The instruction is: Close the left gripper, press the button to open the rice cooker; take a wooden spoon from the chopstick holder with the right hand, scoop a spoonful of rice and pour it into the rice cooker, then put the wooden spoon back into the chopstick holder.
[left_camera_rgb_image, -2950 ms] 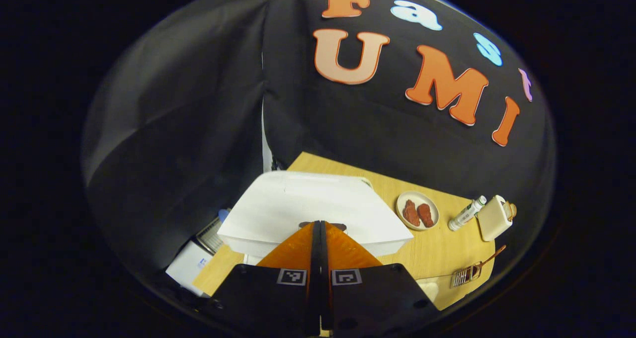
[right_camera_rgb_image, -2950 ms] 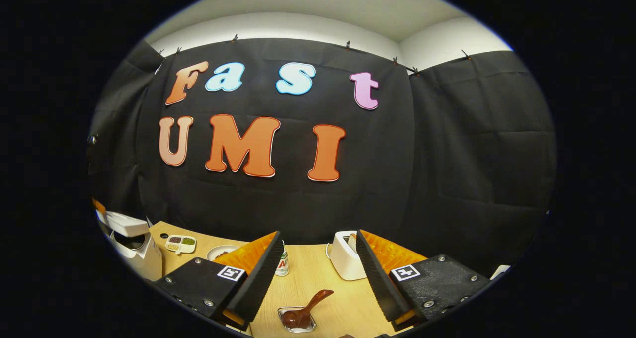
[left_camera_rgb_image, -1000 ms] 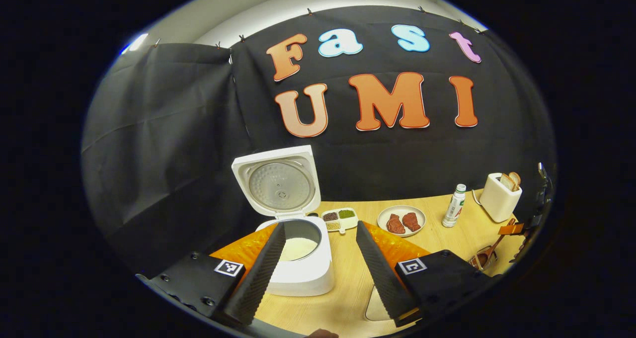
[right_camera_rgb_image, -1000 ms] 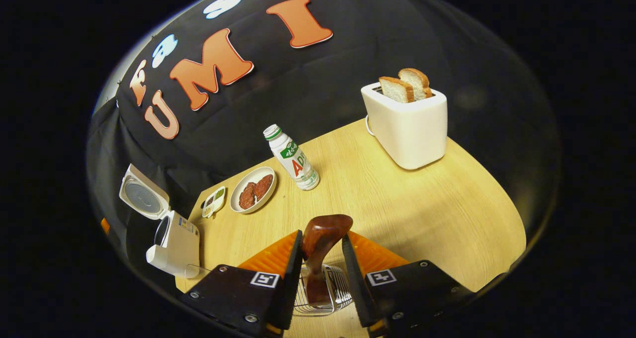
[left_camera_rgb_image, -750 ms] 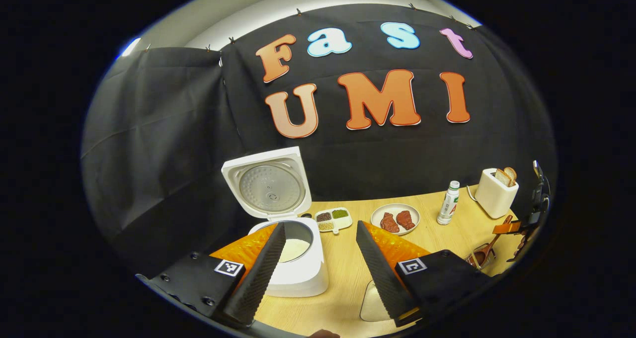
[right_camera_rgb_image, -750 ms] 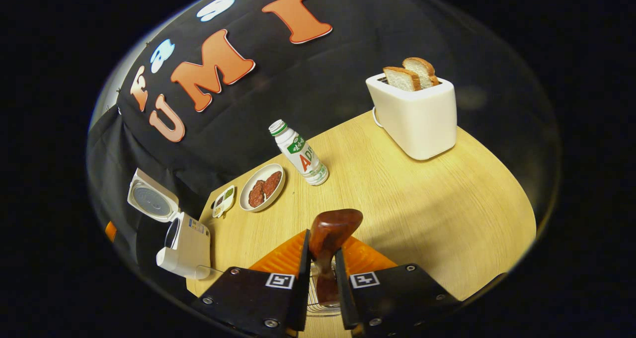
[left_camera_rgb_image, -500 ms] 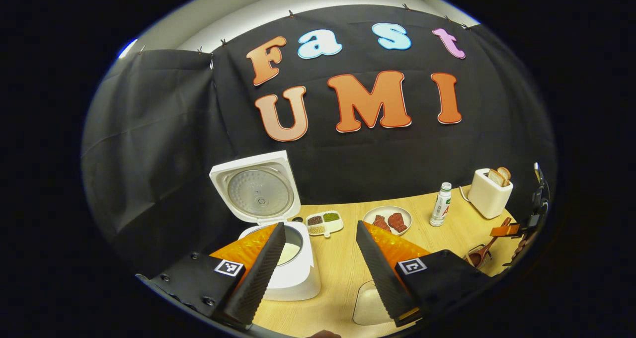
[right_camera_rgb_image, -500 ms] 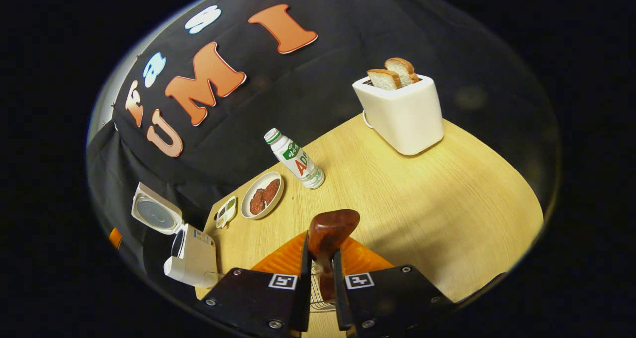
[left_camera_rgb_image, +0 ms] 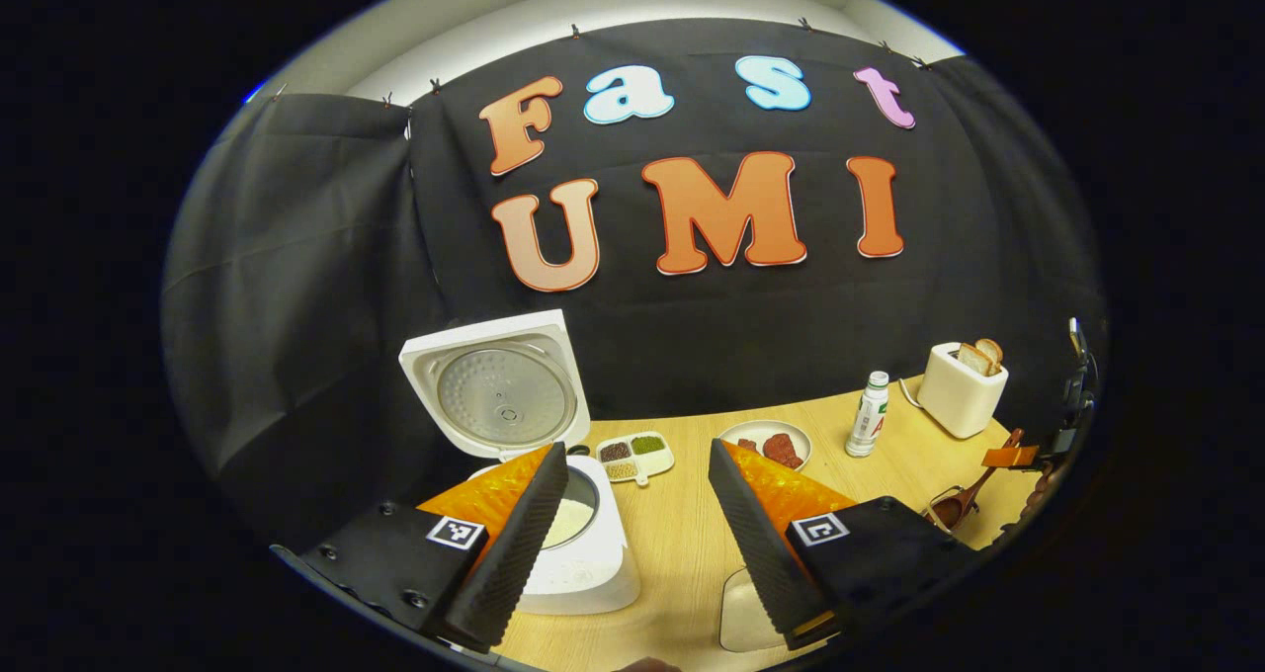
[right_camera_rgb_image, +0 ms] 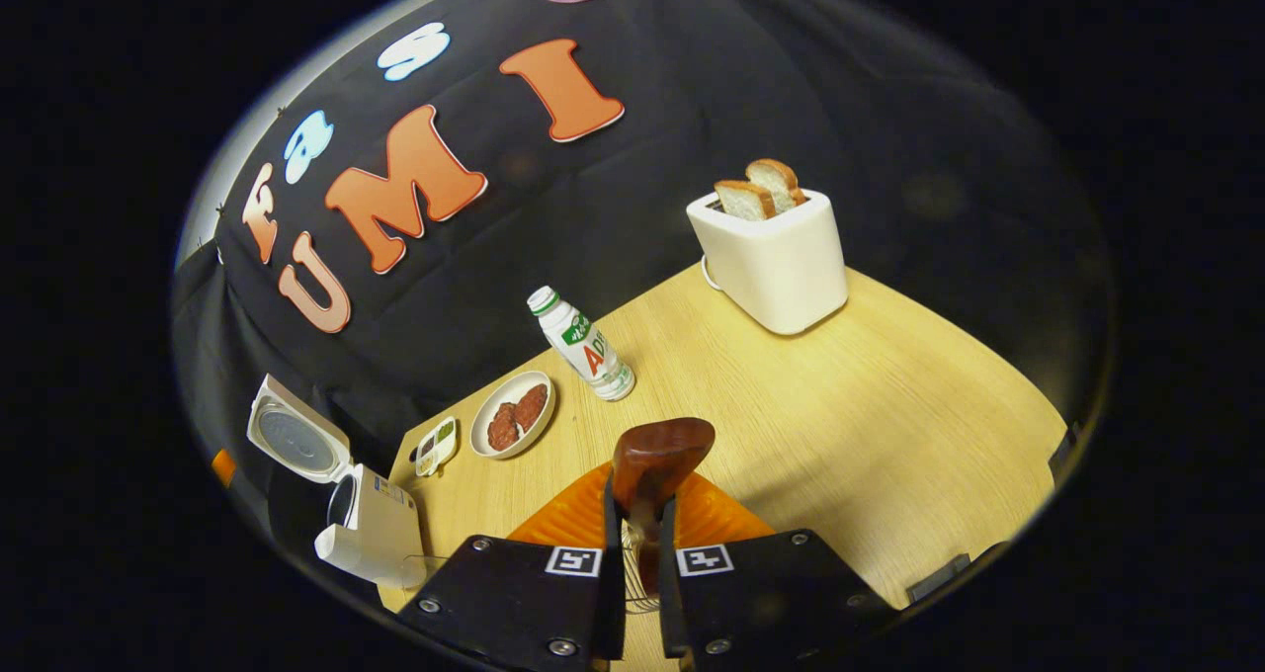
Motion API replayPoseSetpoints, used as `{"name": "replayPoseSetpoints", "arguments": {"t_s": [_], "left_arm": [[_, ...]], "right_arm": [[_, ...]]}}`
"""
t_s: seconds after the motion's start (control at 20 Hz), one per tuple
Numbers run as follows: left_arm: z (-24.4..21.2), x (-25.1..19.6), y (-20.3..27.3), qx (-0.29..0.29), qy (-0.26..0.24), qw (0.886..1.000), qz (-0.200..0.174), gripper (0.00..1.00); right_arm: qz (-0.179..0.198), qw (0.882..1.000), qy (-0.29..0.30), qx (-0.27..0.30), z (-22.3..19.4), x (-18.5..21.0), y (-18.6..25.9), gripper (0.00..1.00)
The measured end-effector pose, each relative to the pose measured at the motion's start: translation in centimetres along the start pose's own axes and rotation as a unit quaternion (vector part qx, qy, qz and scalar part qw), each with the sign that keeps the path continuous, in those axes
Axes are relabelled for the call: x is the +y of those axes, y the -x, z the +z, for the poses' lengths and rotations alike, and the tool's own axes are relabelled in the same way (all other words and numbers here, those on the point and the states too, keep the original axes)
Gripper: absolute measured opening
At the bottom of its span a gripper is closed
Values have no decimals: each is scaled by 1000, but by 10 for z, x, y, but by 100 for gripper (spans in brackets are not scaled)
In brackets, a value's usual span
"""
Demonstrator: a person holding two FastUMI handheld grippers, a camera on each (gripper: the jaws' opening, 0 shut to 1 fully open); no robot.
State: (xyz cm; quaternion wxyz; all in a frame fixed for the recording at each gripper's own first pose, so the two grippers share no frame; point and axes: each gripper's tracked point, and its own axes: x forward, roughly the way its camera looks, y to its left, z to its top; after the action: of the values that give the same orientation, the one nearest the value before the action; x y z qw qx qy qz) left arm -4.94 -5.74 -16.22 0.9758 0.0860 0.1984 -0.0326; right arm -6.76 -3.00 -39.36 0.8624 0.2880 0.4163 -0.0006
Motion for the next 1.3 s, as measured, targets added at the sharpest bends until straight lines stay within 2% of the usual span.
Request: {"name": "replayPoseSetpoints", "arguments": {"t_s": [0.05, 0.1, 0.2, 0.25, 0.3, 0.4, 0.65, 0.85, 0.9, 1.0, 1.05, 1.3], "left_arm": [[0, 5, -2, -2, 1, 1000, -3, 94], [-2, 8, -5, -3, 1, 1000, -6, 97], [-6, 17, -9, -3, 2, 1000, -11, 94], [-9, 22, -13, 0, 4, 1000, -10, 97], [-11, 27, -15, 1, 10, 1000, -11, 94], [-14, 34, -20, 2, 21, 1000, -16, 99], [-19, 55, -30, -8, 15, 1000, -21, 100], [-16, 84, -36, -25, -3, 1000, 12, 100], [-16, 92, -37, -28, 0, 999, 18, 100], [-21, 95, -37, -26, 12, 1000, 7, 98], [-22, 98, -37, -26, 17, 999, 5, 100], [-20, 128, -29, -59, 30, 997, 28, 99]], "right_arm": [[-7, 1000, 12, -11, 5, 3, 6, 13], [-14, 999, 25, -22, 10, 7, 12, 13], [-26, 998, 45, -45, 22, 16, 27, 13], [-29, 997, 51, -54, 26, 22, 35, 13], [-29, 996, 55, -61, 31, 29, 42, 13], [-26, 995, 56, -75, 36, 45, 56, 13], [6, 994, 66, -92, 35, 98, 81, 13], [28, 993, 89, -73, 10, 134, 82, 13], [35, 992, 97, -71, 5, 144, 83, 13], [48, 990, 116, -65, -6, 161, 85, 13], [54, 989, 127, -60, -11, 168, 85, 13], [74, 979, 185, -48, -29, 199, 80, 13]]}}
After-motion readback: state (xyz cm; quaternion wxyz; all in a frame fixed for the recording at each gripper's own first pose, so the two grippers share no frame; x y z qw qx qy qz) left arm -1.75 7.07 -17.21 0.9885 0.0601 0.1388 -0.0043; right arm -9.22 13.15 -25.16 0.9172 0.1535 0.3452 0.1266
